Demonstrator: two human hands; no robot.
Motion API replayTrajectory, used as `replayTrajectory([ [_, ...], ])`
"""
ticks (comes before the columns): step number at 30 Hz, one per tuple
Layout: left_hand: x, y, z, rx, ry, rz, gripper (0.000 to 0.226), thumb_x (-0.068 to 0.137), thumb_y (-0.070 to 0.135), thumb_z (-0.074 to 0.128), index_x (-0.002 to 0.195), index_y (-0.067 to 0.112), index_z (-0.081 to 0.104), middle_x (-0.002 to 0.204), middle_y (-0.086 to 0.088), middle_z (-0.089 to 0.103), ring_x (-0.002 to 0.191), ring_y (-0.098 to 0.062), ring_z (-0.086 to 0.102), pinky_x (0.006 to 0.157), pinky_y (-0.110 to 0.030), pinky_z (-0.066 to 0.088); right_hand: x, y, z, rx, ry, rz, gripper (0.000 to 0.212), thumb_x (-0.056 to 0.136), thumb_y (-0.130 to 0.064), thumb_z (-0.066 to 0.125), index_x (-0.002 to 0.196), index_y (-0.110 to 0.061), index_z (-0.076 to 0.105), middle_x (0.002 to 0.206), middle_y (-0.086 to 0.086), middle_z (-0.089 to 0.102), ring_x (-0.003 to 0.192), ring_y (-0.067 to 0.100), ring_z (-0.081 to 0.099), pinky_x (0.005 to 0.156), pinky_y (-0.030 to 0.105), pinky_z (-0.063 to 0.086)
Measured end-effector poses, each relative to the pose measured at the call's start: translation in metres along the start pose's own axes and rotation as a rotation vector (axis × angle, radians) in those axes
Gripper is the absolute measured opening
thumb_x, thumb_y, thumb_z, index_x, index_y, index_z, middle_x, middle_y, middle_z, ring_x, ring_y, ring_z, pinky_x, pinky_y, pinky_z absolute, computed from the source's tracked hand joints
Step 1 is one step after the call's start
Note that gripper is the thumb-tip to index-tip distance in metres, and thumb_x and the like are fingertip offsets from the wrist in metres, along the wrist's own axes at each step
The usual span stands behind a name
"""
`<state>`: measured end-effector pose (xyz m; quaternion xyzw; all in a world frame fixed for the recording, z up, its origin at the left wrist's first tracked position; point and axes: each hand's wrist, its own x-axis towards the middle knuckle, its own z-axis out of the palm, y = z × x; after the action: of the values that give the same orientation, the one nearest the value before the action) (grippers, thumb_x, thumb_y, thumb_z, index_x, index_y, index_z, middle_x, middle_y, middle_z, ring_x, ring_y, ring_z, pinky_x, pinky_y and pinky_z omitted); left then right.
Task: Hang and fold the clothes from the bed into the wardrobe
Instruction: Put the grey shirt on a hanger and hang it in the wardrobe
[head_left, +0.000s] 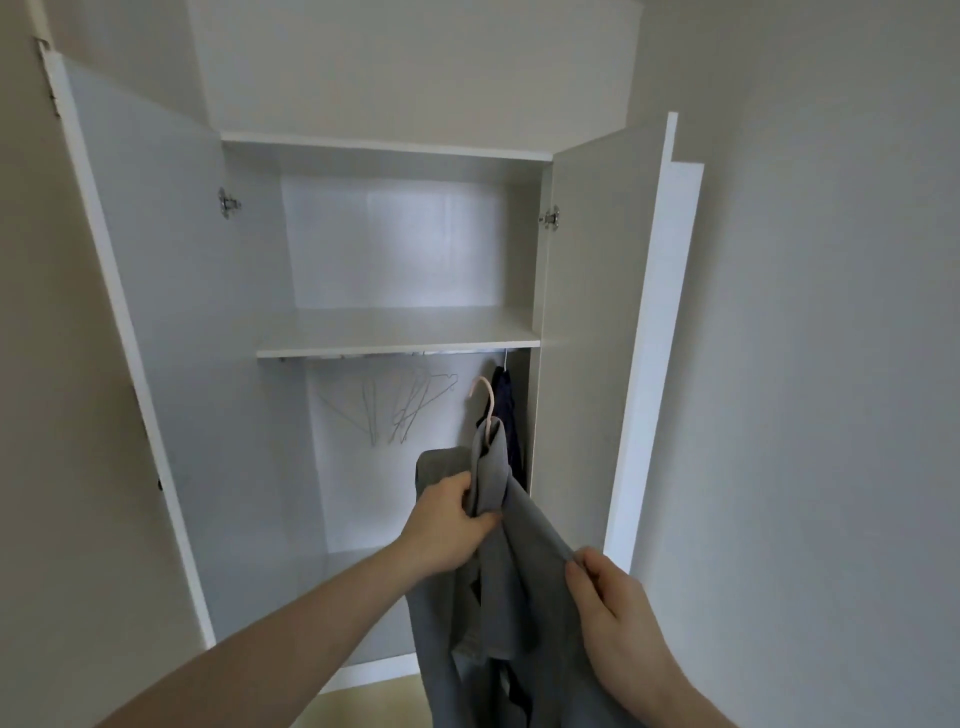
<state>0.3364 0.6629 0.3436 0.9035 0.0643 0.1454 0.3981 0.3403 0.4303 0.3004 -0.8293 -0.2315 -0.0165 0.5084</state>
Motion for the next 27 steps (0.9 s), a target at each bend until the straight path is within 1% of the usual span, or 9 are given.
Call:
replayTrajectory([
  [3,0.043,-0.025,-0.010,0.044,-0.072,0.082,0.005,0.096,0.040,0.065,0.094,0.036,0.064,0.084,0.014,0.069,0.077,-0.006,0.066,0.075,-0.038,0.061,0.039,0.002,0.028,0.012,-0.018,0.060,0.029,0.109,-0.027,0.043,0.086,-0.017,0.057,0.078,-0.002,0.062,0.073,0.009,0.058,0.069,0.025,0.046],
  [6,0.083,-0.050,-0.022,0.158,-0.108,0.156,0.027,0.098,0.043,0.059,0.072,0.038,0.051,0.070,0.020,0.059,0.064,-0.001,0.057,0.059,-0.027,0.045,0.083,0.004,0.053,-0.010,-0.057,0.147,0.028,0.111,-0.027,0.039,0.090,-0.018,0.056,0.082,-0.003,0.063,0.079,0.010,0.060,0.070,0.023,0.046],
  [9,0.122,-0.078,-0.034,0.270,-0.167,0.177,0.037,0.099,0.041,0.059,0.068,0.029,0.041,0.063,0.010,0.051,0.057,-0.007,0.048,0.059,-0.028,0.041,0.123,0.010,0.078,-0.001,-0.009,0.193,0.027,0.110,-0.021,0.042,0.086,-0.018,0.055,0.081,-0.002,0.062,0.078,0.010,0.059,0.064,0.014,0.041],
  [12,0.155,-0.100,-0.043,0.371,-0.248,0.152,0.034,0.101,0.041,0.057,0.073,0.028,0.043,0.072,0.007,0.052,0.067,-0.014,0.053,0.061,-0.027,0.038,0.154,0.017,0.105,0.088,0.103,0.245,0.029,0.108,-0.018,0.045,0.083,-0.009,0.057,0.076,0.007,0.061,0.072,0.018,0.057,0.062,0.021,0.042],
  [15,0.183,-0.119,-0.047,0.400,-0.307,0.099,0.020,0.100,0.048,0.057,0.097,0.028,0.055,0.095,0.006,0.057,0.084,-0.015,0.057,0.074,-0.029,0.043,0.183,0.024,0.126,0.132,0.171,0.291,0.029,0.108,-0.018,0.045,0.084,-0.008,0.059,0.078,0.013,0.061,0.064,0.006,0.056,0.054,0.016,0.041],
  [17,0.204,-0.132,-0.052,0.411,-0.323,0.066,0.032,0.098,0.052,0.057,0.116,0.026,0.059,0.111,0.003,0.062,0.094,-0.017,0.060,0.081,-0.031,0.049,0.208,0.031,0.135,0.163,0.206,0.305,0.028,0.107,-0.017,0.047,0.083,-0.007,0.057,0.075,0.013,0.060,0.061,0.004,0.055,0.054,0.019,0.042],
  [20,0.238,-0.150,-0.066,0.465,-0.306,0.064,0.045,0.098,0.055,0.056,0.131,0.024,0.059,0.126,0.002,0.063,0.108,-0.018,0.060,0.093,-0.035,0.051,0.250,0.045,0.147,0.194,0.213,0.352,0.028,0.107,-0.019,0.047,0.087,-0.001,0.056,0.073,0.013,0.056,0.066,0.019,0.053,0.058,0.032,0.040],
  [23,0.277,-0.166,-0.083,0.464,-0.261,0.030,0.046,0.097,0.054,0.058,0.134,0.026,0.059,0.130,0.005,0.061,0.111,-0.016,0.059,0.099,-0.035,0.050,0.290,0.063,0.163,0.200,0.204,0.374,0.029,0.106,-0.019,0.047,0.084,-0.003,0.055,0.070,0.007,0.054,0.061,0.015,0.049,0.052,0.025,0.039],
  [27,0.340,-0.179,-0.108,0.445,-0.113,0.032,0.039,0.095,0.046,0.066,0.128,0.025,0.064,0.125,0.004,0.063,0.108,-0.017,0.061,0.096,-0.032,0.049,0.350,0.089,0.186,0.257,0.172,0.420,0.029,0.106,-0.018,0.046,0.087,0.002,0.055,0.075,0.011,0.051,0.066,0.019,0.048,0.057,0.031,0.037],
])
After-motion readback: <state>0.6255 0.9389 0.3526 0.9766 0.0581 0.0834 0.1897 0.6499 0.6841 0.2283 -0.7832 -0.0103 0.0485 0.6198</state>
